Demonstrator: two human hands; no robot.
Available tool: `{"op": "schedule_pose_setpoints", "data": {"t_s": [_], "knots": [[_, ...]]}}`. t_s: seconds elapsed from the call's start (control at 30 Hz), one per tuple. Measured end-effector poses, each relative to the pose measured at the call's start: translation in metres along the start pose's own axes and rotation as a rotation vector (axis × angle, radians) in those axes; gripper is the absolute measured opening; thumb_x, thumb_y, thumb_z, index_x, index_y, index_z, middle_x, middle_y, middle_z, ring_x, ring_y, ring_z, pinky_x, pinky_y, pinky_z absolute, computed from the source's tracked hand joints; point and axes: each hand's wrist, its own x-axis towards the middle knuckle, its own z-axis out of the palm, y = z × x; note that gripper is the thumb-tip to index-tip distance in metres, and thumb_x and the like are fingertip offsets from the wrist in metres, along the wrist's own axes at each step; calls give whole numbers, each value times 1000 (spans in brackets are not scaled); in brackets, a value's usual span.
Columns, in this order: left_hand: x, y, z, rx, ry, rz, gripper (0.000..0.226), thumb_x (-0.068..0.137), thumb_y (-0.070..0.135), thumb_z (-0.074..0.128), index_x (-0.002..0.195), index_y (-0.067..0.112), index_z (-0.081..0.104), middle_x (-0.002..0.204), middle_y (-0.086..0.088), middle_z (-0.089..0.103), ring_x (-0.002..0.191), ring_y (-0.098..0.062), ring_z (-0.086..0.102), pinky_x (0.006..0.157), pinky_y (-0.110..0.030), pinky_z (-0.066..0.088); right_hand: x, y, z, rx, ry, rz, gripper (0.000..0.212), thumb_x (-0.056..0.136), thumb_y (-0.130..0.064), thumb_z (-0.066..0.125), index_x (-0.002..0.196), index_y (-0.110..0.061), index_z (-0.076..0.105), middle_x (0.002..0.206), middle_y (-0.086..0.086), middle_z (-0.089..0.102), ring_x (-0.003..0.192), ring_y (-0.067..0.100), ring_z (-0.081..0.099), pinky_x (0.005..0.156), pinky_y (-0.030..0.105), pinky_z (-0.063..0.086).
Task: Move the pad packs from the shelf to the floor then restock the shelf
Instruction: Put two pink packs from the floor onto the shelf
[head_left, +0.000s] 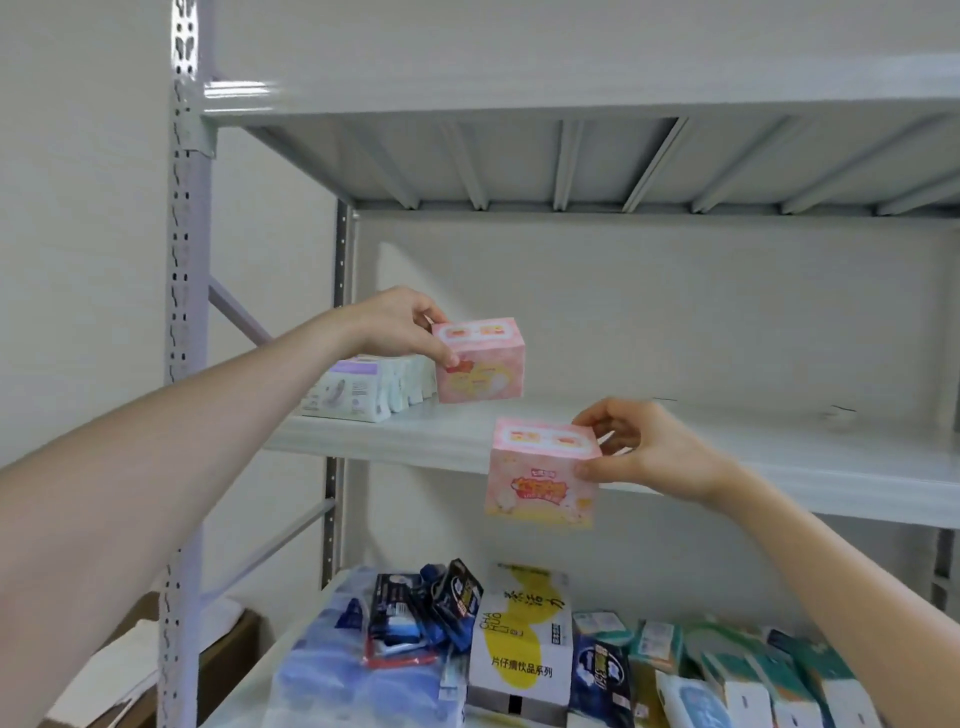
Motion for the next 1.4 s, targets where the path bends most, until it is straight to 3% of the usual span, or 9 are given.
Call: {"op": "schedule_pose_setpoints", "data": {"t_s": [0.1, 0.2, 0.23, 0.33, 0.4, 0.7, 1.07, 1.2, 1.4], "knots": [[32, -14, -5, 16, 2, 3, 49, 68, 30, 85, 112, 18, 66, 100, 1, 69, 93, -13, 64, 76, -20, 47, 36, 1, -1, 26, -11, -6, 36, 73, -13, 81, 105, -16, 64, 99, 5, 69, 82, 18, 69, 72, 23, 56], [63, -34, -7, 21, -17, 10, 43, 69, 33, 85, 106, 24, 66, 100, 3, 69, 87, -8, 62, 57, -11, 44, 74, 6, 7, 31, -12, 9, 34, 75, -9, 79, 105, -14, 64, 101, 7, 68, 87, 24, 69, 81, 32, 55], [74, -43, -7, 23, -24, 9, 42, 69, 33, 84, 105, 25, 65, 101, 3, 68, 89, -8, 62, 59, -11, 44, 88, 9, 10, 31, -12, 14, 34, 76, -9, 79, 105, -14, 64, 102, 8, 68, 87, 24, 70, 83, 33, 55], [111, -71, -9, 29, -44, -1, 41, 68, 34, 85, 103, 27, 64, 107, 1, 67, 103, -16, 61, 91, -27, 47, 125, 18, 18, 30, 6, 33, 32, 76, -10, 78, 105, -15, 64, 104, 10, 67, 86, 21, 68, 86, 35, 52], [136, -90, -9, 35, -59, 1, 43, 67, 35, 85, 103, 26, 64, 109, -1, 67, 106, -17, 60, 98, -31, 45, 149, 26, 24, 25, 40, 51, 32, 77, -12, 78, 105, -16, 64, 106, 11, 67, 87, 20, 66, 90, 39, 50], [243, -155, 11, 107, -191, 5, 57, 67, 44, 84, 115, 23, 62, 117, 1, 63, 113, -18, 55, 104, -34, 41, 233, 61, 40, -34, 109, 143, 33, 73, -12, 80, 103, -17, 65, 107, 10, 68, 91, 23, 66, 92, 36, 50], [338, -202, 36, 296, -359, -47, 70, 65, 53, 82, 125, 26, 60, 123, 7, 57, 119, -16, 51, 107, -36, 40, 322, 97, 21, -267, -62, 249, 36, 73, -20, 81, 105, -17, 63, 101, 2, 69, 75, 4, 62, 61, 11, 48], [355, -217, 48, 341, -412, -84, 71, 68, 53, 80, 129, 26, 57, 126, 7, 56, 123, -18, 50, 111, -40, 35, 345, 107, 20, -317, -130, 286, 38, 75, -21, 79, 108, -16, 61, 103, -1, 69, 85, 8, 64, 64, 13, 49], [366, -218, 55, 367, -452, -77, 70, 69, 56, 78, 129, 30, 55, 125, 12, 54, 124, -15, 47, 113, -41, 32, 366, 119, 29, -297, -172, 298, 31, 76, -14, 76, 104, -11, 63, 107, 9, 68, 86, 14, 65, 76, 21, 55]]}}
